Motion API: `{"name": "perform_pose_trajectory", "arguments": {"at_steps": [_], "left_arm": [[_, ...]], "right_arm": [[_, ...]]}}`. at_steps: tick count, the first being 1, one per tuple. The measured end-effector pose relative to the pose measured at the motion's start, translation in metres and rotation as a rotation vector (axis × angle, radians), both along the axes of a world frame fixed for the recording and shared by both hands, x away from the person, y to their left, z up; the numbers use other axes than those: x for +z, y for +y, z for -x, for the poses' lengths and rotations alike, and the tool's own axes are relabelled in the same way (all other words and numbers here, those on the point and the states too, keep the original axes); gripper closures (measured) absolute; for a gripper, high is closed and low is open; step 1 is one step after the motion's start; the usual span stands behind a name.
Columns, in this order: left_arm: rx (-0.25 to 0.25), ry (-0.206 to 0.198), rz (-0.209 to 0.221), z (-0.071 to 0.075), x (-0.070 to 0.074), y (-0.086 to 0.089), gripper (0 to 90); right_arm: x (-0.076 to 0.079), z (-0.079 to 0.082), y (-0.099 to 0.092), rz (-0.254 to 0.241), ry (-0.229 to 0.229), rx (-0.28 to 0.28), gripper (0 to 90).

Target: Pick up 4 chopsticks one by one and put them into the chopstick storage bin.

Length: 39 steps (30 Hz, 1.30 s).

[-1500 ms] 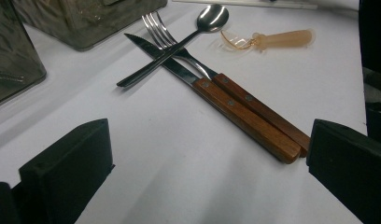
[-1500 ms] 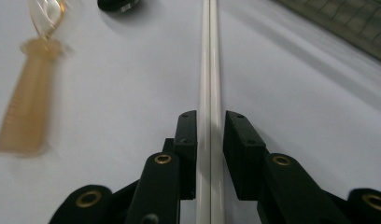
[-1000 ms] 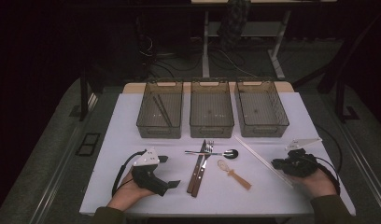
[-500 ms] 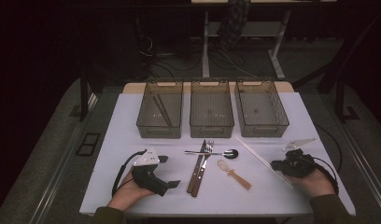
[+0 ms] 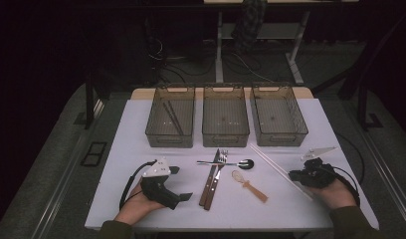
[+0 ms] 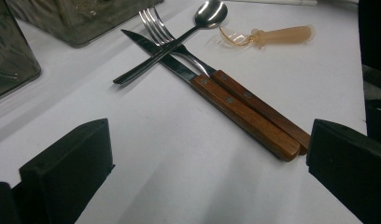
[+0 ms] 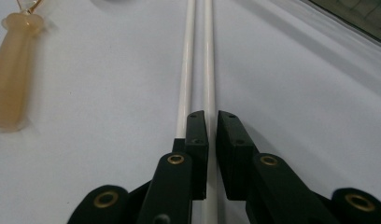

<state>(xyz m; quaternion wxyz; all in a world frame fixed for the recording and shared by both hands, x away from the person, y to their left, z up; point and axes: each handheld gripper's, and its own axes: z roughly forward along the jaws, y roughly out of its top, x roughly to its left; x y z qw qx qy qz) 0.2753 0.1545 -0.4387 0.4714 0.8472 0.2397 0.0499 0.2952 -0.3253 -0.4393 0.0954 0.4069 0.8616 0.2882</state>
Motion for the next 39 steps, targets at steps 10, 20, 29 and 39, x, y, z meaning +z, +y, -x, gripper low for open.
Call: {"name": "perform_pose_trajectory", "arguments": {"at_steps": [10, 20, 29, 39], "left_arm": [[-0.002, -0.002, -0.004, 0.0003, 0.0, -0.0005, 0.0], [-0.003, 0.0, -0.006, 0.0001, -0.0004, -0.0008, 0.0], [-0.003, 0.001, -0.007, 0.0001, -0.0005, -0.0011, 0.0], [-0.004, 0.0, -0.006, 0.0, -0.0004, -0.0008, 0.0]], "right_arm": [[-0.0006, -0.0004, 0.0011, 0.018, -0.008, 0.028, 80.6], [-0.0013, 0.0011, 0.0014, 0.028, -0.027, 0.033, 82.4], [-0.002, 0.0017, 0.0006, 0.022, -0.036, 0.038, 83.6], [-0.0014, 0.0017, 0.0006, 0.015, -0.042, 0.013, 83.8]]}}
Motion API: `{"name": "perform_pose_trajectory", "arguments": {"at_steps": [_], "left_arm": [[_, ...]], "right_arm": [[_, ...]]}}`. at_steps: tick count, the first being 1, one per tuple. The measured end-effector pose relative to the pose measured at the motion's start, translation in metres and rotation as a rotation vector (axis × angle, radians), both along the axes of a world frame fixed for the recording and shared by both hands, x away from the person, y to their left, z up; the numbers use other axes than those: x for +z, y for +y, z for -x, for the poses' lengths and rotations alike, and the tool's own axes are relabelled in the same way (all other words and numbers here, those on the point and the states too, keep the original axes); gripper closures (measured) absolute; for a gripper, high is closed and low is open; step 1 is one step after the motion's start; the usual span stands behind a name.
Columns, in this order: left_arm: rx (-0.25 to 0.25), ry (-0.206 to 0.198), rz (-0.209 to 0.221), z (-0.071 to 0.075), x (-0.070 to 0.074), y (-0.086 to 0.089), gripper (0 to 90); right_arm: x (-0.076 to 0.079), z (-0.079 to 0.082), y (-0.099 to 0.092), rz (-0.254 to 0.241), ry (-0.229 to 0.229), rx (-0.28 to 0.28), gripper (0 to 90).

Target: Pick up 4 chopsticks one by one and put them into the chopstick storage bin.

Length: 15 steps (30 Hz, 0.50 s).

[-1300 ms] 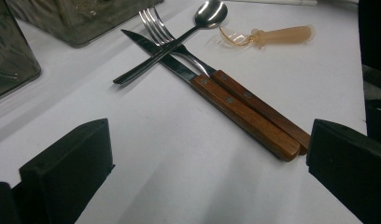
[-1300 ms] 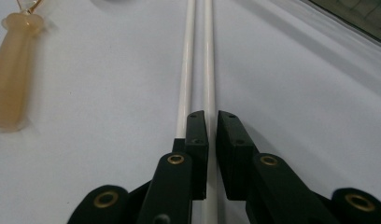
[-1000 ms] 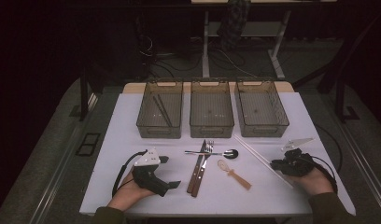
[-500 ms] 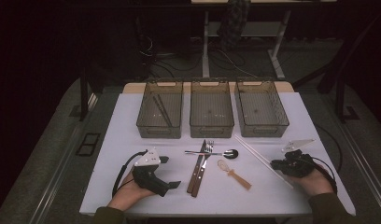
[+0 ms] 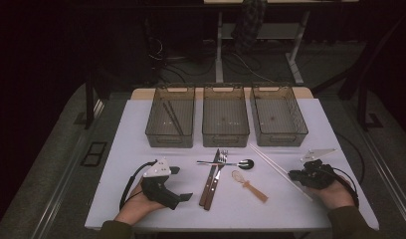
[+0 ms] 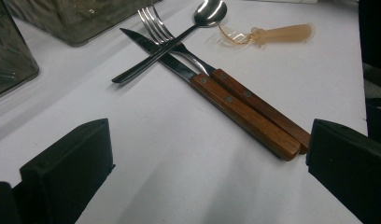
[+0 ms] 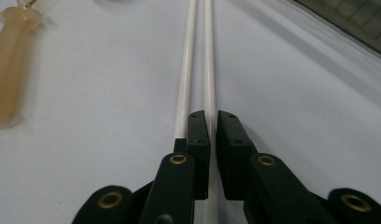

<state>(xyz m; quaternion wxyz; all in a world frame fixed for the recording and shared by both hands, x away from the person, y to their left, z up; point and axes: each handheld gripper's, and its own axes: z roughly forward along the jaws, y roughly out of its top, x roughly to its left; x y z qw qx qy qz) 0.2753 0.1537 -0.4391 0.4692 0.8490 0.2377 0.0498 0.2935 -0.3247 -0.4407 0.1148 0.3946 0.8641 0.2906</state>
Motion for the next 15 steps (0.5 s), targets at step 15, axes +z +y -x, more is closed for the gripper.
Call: {"name": "perform_pose_trajectory", "arguments": {"at_steps": [15], "left_arm": [[0.001, 0.001, 0.001, 0.0, 0.0002, 0.0003, 0.0]], "right_arm": [[0.01, 0.0018, -0.0064, -0.064, -0.019, -0.006, 83.9]]}}
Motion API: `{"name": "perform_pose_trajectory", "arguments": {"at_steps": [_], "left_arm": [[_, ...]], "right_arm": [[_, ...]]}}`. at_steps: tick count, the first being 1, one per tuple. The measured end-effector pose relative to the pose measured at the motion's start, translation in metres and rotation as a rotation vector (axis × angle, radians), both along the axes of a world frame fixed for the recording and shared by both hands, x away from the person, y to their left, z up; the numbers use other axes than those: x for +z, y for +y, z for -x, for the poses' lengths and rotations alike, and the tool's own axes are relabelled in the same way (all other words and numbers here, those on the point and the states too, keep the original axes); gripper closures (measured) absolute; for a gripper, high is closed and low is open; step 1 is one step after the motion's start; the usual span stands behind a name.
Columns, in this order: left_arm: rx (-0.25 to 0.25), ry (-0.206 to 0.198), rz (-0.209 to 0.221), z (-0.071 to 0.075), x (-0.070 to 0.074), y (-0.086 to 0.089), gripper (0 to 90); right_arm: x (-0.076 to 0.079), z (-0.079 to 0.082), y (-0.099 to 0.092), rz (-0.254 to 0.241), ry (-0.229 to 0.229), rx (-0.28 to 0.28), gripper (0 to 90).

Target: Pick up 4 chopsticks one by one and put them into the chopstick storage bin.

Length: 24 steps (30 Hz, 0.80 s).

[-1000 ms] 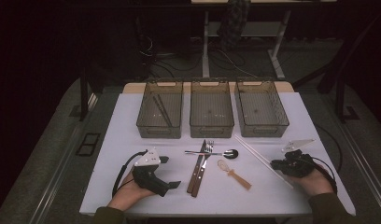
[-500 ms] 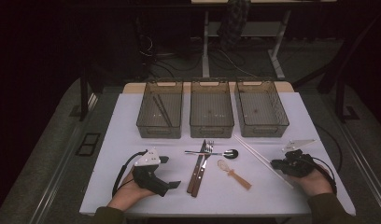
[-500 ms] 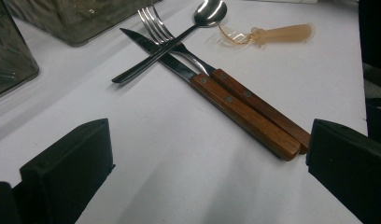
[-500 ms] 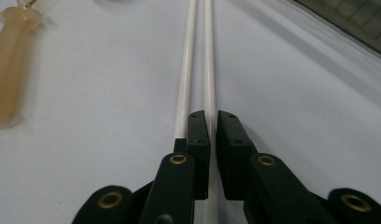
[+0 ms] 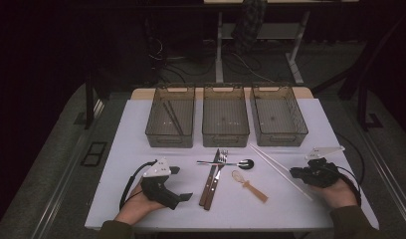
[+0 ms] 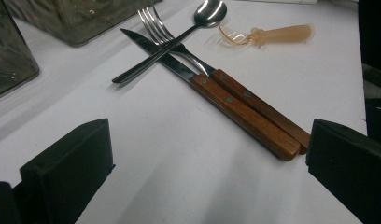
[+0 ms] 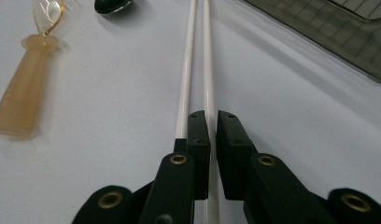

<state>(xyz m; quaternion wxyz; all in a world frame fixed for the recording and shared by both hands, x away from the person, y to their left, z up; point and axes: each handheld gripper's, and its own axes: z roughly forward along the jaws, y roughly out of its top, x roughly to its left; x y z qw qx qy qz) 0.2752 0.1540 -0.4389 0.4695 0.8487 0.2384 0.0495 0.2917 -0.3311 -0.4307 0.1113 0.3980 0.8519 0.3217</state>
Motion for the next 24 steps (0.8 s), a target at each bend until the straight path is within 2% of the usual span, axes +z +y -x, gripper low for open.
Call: {"name": "perform_pose_trajectory", "arguments": {"at_steps": [6, 20, 24], "left_arm": [[-0.001, 0.0, 0.001, 0.0, 0.0, 0.0, 0.0], [-0.004, 0.0, -0.001, 0.0, 0.0, 0.0, 0.0], [-0.003, 0.002, 0.001, 0.0, 0.0, 0.0, 0.0]], "right_arm": [[0.006, 0.002, -0.003, -0.029, -0.009, 0.005, 83.8], [0.023, 0.008, -0.013, -0.14, -0.052, 0.012, 83.8], [0.026, 0.009, -0.013, -0.15, -0.057, 0.023, 83.8]]}}
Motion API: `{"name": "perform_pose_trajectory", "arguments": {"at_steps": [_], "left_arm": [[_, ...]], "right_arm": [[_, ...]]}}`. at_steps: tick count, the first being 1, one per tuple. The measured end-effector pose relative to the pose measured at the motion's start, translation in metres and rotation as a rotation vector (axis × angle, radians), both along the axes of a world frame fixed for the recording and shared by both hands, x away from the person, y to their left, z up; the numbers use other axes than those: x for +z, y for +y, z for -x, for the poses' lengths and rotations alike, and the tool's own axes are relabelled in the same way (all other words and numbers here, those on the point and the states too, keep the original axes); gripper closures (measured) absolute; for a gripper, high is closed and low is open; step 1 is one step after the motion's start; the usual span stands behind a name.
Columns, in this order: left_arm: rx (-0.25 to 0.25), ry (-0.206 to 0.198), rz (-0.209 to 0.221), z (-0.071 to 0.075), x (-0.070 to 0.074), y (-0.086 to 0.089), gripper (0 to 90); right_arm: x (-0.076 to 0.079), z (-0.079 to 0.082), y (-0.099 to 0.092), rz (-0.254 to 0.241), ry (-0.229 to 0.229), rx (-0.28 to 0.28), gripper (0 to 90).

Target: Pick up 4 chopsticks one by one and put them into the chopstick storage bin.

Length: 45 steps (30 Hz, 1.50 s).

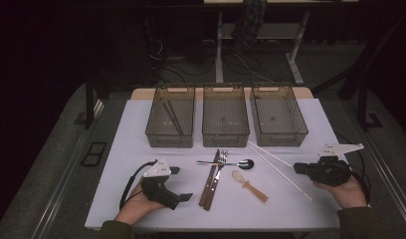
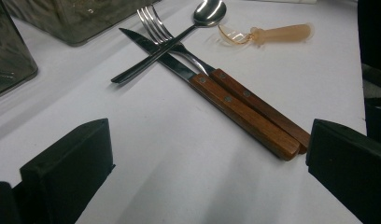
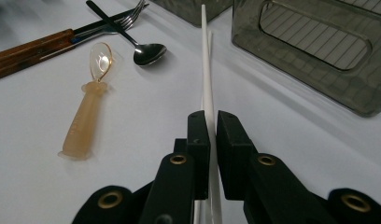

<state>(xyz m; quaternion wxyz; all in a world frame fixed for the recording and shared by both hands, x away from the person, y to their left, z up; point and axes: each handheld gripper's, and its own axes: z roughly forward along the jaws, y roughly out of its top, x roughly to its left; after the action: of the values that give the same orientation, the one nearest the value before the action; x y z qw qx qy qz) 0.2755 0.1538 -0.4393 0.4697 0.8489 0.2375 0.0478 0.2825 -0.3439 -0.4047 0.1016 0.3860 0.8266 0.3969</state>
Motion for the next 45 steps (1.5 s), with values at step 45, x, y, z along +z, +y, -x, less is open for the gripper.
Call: {"name": "perform_pose_trajectory", "arguments": {"at_steps": [45], "left_arm": [[0.01, 0.015, 0.014, -0.001, -0.002, 0.002, 0.0]], "right_arm": [[0.019, -0.002, 0.046, -0.115, -0.046, 0.146, 83.8]]}}
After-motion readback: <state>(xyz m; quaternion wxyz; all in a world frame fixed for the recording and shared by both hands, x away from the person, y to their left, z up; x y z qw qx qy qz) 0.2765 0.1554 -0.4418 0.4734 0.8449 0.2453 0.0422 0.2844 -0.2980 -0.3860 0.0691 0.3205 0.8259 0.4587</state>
